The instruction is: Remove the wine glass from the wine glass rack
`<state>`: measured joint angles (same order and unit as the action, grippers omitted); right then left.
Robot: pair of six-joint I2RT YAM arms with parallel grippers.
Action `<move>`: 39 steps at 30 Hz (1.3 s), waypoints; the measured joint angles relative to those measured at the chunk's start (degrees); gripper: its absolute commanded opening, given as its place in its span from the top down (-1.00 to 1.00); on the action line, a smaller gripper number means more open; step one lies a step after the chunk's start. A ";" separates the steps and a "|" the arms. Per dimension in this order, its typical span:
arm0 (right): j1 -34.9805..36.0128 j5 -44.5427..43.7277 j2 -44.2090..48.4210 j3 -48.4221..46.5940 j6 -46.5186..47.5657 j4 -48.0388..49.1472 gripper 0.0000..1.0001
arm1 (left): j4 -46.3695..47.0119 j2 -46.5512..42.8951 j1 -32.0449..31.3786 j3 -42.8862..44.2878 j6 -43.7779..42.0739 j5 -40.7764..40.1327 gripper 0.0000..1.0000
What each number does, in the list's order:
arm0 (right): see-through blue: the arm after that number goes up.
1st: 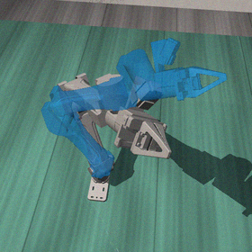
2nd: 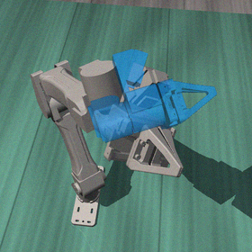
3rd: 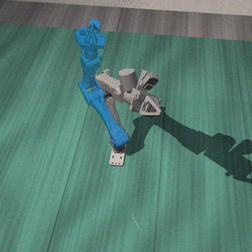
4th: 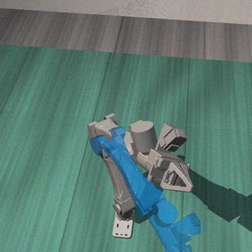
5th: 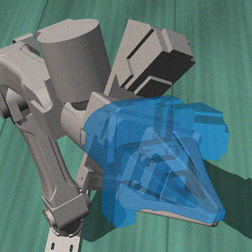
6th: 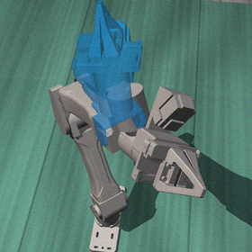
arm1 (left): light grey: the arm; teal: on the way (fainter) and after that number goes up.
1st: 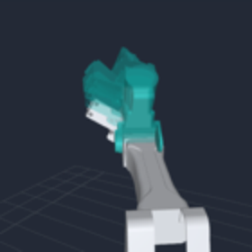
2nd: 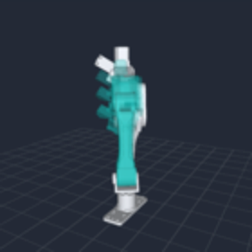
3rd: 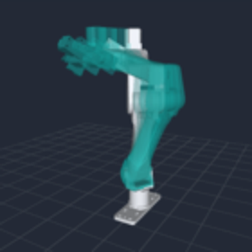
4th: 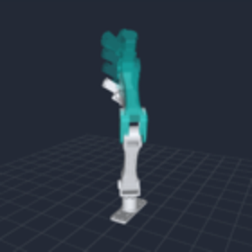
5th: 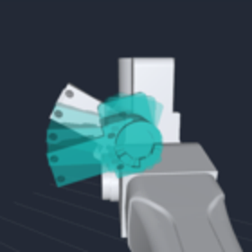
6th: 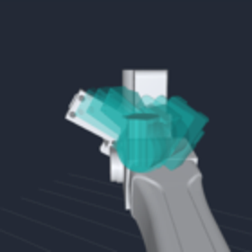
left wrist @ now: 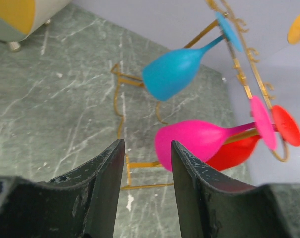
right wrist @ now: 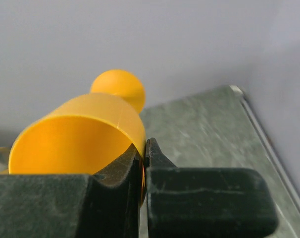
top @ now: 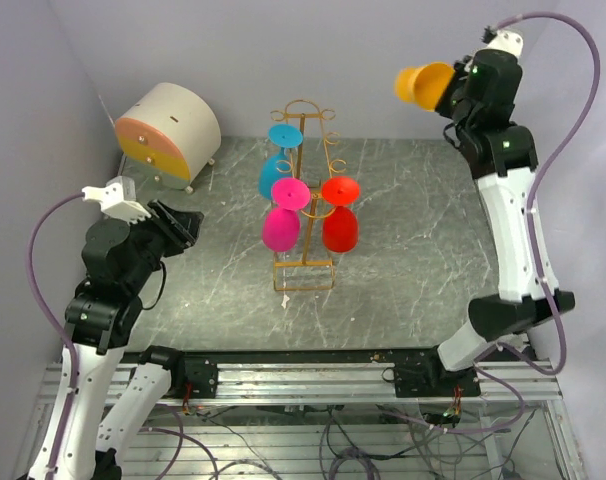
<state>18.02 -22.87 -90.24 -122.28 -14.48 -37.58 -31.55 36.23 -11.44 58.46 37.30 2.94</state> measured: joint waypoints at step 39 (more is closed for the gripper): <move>-15.23 11.74 -6.03 36.37 -8.92 -8.41 0.70 | -1.75 -2.54 0.00 -12.39 -5.86 -5.44 0.00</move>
<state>2.79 -11.14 -96.27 -85.91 -23.40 -46.00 -33.30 33.69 -11.44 46.06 31.44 -2.50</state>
